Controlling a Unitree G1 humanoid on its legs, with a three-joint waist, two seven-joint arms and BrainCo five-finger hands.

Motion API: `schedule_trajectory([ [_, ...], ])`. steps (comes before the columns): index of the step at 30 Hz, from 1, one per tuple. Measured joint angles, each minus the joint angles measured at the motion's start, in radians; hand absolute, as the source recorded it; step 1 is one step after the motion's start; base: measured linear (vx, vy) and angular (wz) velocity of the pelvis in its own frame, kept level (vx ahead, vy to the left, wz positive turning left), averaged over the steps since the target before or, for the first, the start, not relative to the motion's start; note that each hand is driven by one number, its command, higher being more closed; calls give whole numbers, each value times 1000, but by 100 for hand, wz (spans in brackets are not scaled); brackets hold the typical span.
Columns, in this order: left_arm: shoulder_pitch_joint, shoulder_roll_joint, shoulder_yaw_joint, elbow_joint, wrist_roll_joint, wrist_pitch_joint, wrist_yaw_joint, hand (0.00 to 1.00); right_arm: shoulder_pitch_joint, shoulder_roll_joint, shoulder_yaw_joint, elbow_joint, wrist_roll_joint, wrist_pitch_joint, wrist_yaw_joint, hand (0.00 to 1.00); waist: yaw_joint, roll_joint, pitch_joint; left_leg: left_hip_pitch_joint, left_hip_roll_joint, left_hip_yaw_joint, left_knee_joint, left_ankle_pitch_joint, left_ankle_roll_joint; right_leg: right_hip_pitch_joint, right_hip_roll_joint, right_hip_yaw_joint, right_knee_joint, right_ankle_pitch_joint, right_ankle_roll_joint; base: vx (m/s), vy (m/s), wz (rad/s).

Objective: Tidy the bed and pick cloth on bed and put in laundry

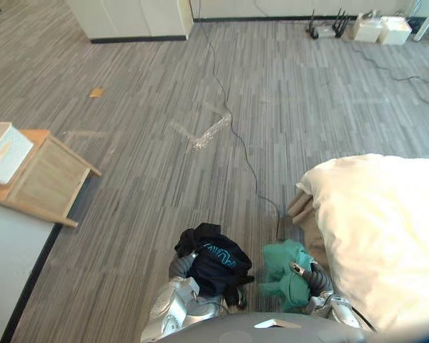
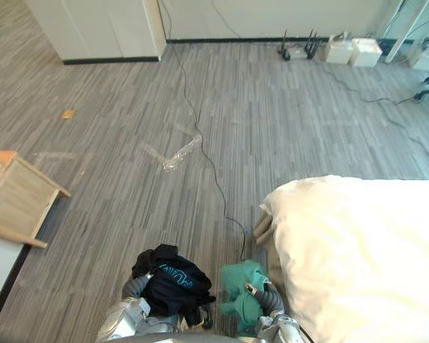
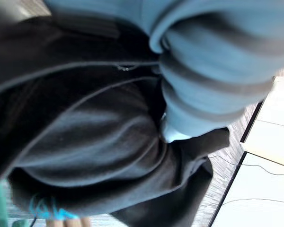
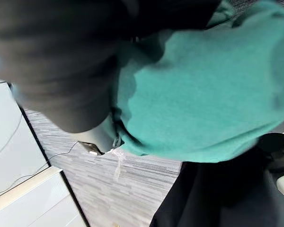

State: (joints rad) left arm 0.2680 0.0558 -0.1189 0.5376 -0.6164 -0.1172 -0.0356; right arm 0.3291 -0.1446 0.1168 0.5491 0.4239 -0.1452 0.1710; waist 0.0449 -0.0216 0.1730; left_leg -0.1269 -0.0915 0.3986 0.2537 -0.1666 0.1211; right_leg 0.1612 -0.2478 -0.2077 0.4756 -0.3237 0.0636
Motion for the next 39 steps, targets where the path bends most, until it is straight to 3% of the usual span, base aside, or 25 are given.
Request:
schedule_trajectory([
  [2,0,12,-2,-2,2,6,0,100,5,12,8,0,-10,5,4,100,-2,-21,-10,55,-36,-31,-43,-10,13,-149,-58,15,337,105,28,297,224,33],
  [4,4,35,-18,0,4,17,15,100,26,25,16,-1,-17,12,15,100,-20,-31,-5,131,-62,-88,-97,-16,14,-258,-64,9,548,109,23,423,173,70],
  [6,14,34,-30,0,3,23,36,100,34,26,13,-15,-17,14,16,100,-42,-24,-3,204,-65,-150,-140,-14,16,-327,-38,-41,565,69,9,410,111,81],
  [9,5,35,-58,3,3,34,47,100,41,22,8,-56,-16,-5,16,100,-61,-9,7,286,-60,-262,-181,-12,19,-444,17,-107,349,24,6,443,47,108],
  [11,-3,32,-67,7,12,50,53,100,40,21,0,-56,-15,-21,18,100,-62,13,20,352,-46,-367,-183,-27,-8,-459,78,-101,-18,124,-1,472,6,135],
  [13,-3,37,-68,18,23,49,54,100,37,22,-6,-55,-12,-25,18,100,-56,13,24,393,-47,-432,-183,-44,-38,-485,88,-64,-252,240,22,530,-72,125],
  [15,-6,45,-67,50,41,47,52,100,18,23,-9,-57,-11,-25,17,100,-53,10,34,441,-52,-476,-181,-68,-77,-531,88,-25,-288,286,36,552,-126,99],
  [16,12,51,-65,63,42,47,43,100,11,25,-8,-56,-11,-24,13,100,-48,11,42,484,-42,-493,-168,-98,-123,-536,109,-26,-284,323,-4,609,-199,78],
  [17,24,56,-52,67,39,47,39,100,4,25,-5,-51,-11,-21,10,100,-46,12,38,504,-28,-501,-127,-134,-174,-532,144,-31,-278,371,-75,741,-253,79],
  [19,44,61,-47,71,36,47,34,100,-3,24,6,-48,-12,-16,1,100,-51,12,31,505,-17,-490,-42,-166,-205,-526,180,-31,-242,455,-180,686,-268,76],
  [20,26,28,-40,92,23,48,32,100,-20,-18,1,-50,-16,-11,-4,100,-57,69,29,462,45,-439,100,-170,-221,-528,210,-75,-155,443,-195,798,-284,50],
  [21,31,10,-35,92,10,46,23,100,-40,-39,-2,-50,-15,-10,-12,100,-55,101,30,405,77,-395,229,-135,-204,-509,224,-97,-148,394,-220,640,-197,19],
  [22,34,1,-29,95,-1,43,15,100,-51,-50,-1,-50,-16,-8,-15,100,-55,113,37,367,95,-356,323,-85,-194,-488,237,-99,-154,363,-214,606,-190,-16],
  [23,26,-18,-16,92,-3,29,6,100,-70,-60,11,-48,-16,4,-15,100,-48,134,52,268,154,-300,556,73,-175,-405,282,-82,-214,325,-221,631,-184,-14],
  [25,9,-12,-14,82,-1,14,-1,100,-82,-49,8,-34,-17,9,-12,100,-43,137,62,168,169,-310,759,-3,-156,-305,304,-78,-261,297,-232,628,-173,-17],
  [26,7,-10,-13,70,-3,2,-2,100,-90,-37,9,-19,-19,8,2,100,-26,107,82,104,141,-333,822,-43,-165,-232,306,-58,-282,266,-236,461,-134,-26],
  [27,8,-10,-13,66,-4,-8,-3,100,-89,-33,7,-17,-23,8,7,100,-19,101,87,71,129,-341,830,-57,-168,-198,307,-50,-295,254,-238,534,-157,-27],
  [30,20,-4,-2,-3,-4,-26,-11,100,-77,-35,-20,-22,-56,6,22,100,8,92,93,-91,104,-318,674,-99,-168,-56,312,-42,-376,202,-228,534,-150,-4],
  [32,32,-9,7,-23,-3,-28,-6,100,-64,-47,-49,-49,-55,6,15,100,23,89,94,-137,106,-216,367,-86,-166,21,308,-39,-409,166,-182,465,-90,0],
  [33,32,-10,8,-24,-3,-28,-4,100,-58,-53,-53,-58,-55,6,13,100,24,89,94,-135,106,-184,271,-67,-163,41,308,-41,-419,160,-173,499,-68,6],
  [35,30,-8,13,-25,-4,-22,4,100,-50,-65,-87,-64,-53,-2,-6,100,13,83,96,-122,110,-49,-35,60,-146,125,309,-52,-461,134,-128,584,-44,13],
  [36,28,-8,14,-25,-6,-20,8,100,-54,-68,-98,-64,-52,-3,-10,100,12,82,96,-120,111,-18,-74,79,-141,145,309,-52,-465,123,-109,552,14,13],
  [37,21,-9,20,-25,-24,-16,14,100,-49,-73,-115,-64,-52,-4,-23,100,10,80,95,-119,112,31,-105,101,-116,181,308,-54,-462,97,-70,553,43,0],
  [38,24,-3,27,-31,-33,-15,18,100,-38,-71,-127,-64,-52,-4,-37,100,14,57,83,-111,107,68,-83,148,-44,187,279,-71,-426,49,-34,562,47,-8],
  [39,24,0,34,-35,-32,-14,22,100,-37,-71,-131,-63,-52,-5,-42,100,14,41,76,-106,101,94,-67,165,-17,179,259,-79,-378,22,-25,602,58,5],
])
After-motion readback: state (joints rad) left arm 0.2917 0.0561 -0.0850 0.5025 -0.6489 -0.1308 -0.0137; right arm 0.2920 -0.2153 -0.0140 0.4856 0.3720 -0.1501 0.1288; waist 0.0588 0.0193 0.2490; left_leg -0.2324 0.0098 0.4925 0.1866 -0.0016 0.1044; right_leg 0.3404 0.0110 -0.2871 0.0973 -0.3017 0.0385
